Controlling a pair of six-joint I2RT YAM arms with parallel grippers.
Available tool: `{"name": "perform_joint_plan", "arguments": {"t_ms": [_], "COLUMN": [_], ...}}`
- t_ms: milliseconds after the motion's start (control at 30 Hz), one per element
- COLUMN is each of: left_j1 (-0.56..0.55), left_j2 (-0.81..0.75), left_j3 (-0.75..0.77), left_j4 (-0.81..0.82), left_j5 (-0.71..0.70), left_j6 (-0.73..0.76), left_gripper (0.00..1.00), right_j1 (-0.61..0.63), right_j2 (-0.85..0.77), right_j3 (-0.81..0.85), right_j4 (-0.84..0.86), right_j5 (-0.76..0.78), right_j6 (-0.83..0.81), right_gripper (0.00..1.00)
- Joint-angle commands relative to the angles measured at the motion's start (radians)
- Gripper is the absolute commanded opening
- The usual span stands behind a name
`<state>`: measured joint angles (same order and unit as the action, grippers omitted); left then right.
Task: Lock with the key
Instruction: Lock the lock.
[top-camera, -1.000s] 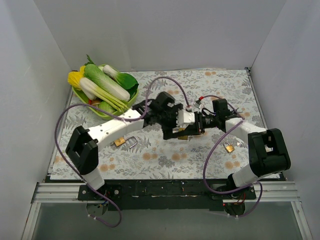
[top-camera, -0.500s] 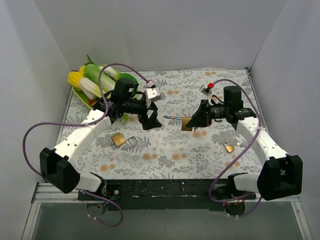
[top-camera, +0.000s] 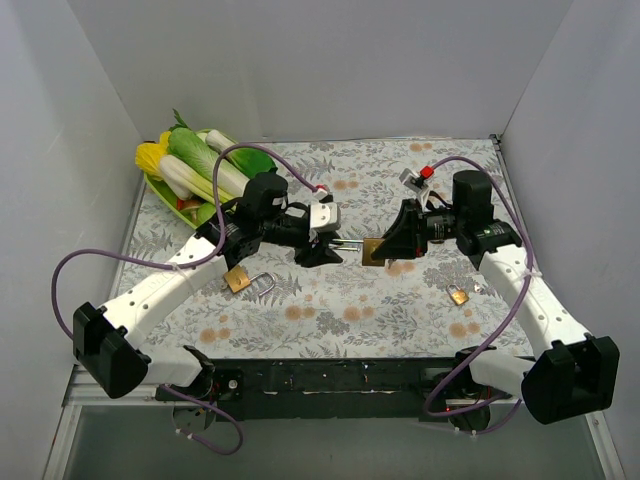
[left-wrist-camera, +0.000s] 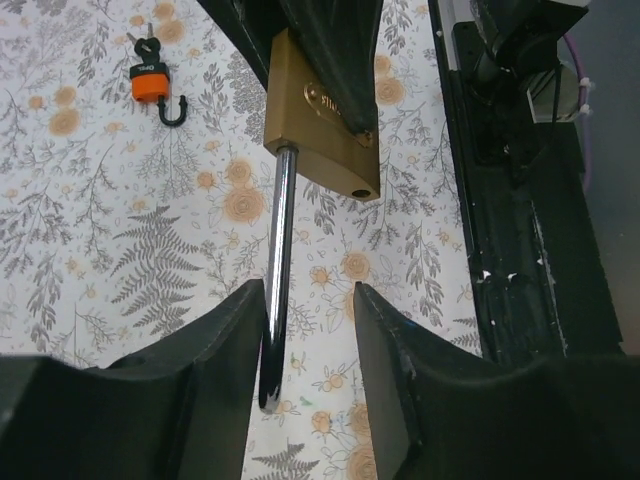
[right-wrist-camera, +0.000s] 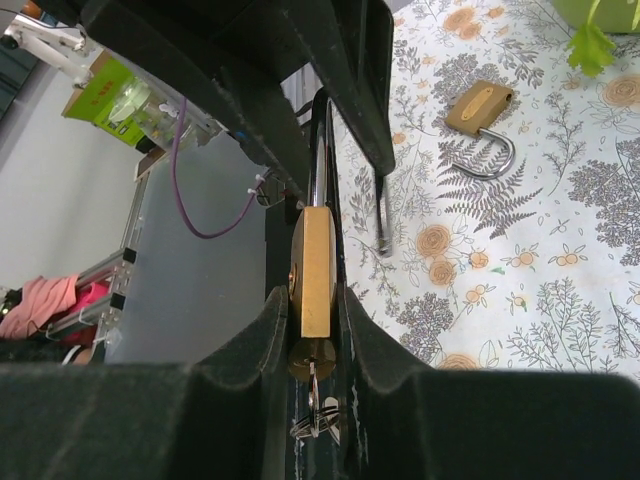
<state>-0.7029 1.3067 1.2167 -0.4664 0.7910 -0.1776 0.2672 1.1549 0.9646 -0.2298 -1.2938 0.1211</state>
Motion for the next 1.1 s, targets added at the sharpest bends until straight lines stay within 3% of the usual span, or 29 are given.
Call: {"name": "perform_joint_plan", "arguments": {"t_ms": [0, 133, 167, 267, 333, 467, 833, 1067], "left_j1": [-0.006, -0.004, -0.004, -0.004, -0.004, -0.004, -0.004, -0.021], "left_j2": [-0.015, -0.004, 0.002, 0.011, 0.019, 0.028, 0.011, 0.031], "left_j3": [0.015, 0.049, 0.055, 0.070, 0.081, 0.095, 0.081, 0.075], "left_j4": [0.017, -0.029, -0.041, -0.087, -0.106, -0.146, -0.061, 0.029], "left_j5": [-0.003, 0.051, 0.062, 0.093, 0.091, 0.091, 0.103, 0.113], "left_j6": [-0.017, -0.049, -0.054, -0.091, -0.108, -0.120, -0.235, -0.301], "left_gripper": [0.34, 0.19, 0.18, 0.33, 0.34, 0.27, 0.00, 0.00], "right_j1": [0.003, 0.004, 0.004, 0.007, 0.009, 0.018, 0.036, 0.087], "right_j2": [-0.055, -0.109, -0.115, -0.123, -0.130, -0.153, -0.164, -0.159], "right_j3": [0.056, 0.045, 0.046, 0.059, 0.068, 0.063, 0.056, 0.023], "right_j4": [0.087, 0.129, 0.127, 0.084, 0.055, 0.034, 0.030, 0.151], "right_j5": [-0.023, 0.022, 0.025, 0.031, 0.040, 0.054, 0.048, 0.071], "right_j6": [0.009, -0.012, -0.023, -0.081, -0.151, -0.212, -0.262, -0.164], "right_gripper": [0.01, 0.01, 0.01, 0.01, 0.01, 0.01, 0.01, 0.01]}}
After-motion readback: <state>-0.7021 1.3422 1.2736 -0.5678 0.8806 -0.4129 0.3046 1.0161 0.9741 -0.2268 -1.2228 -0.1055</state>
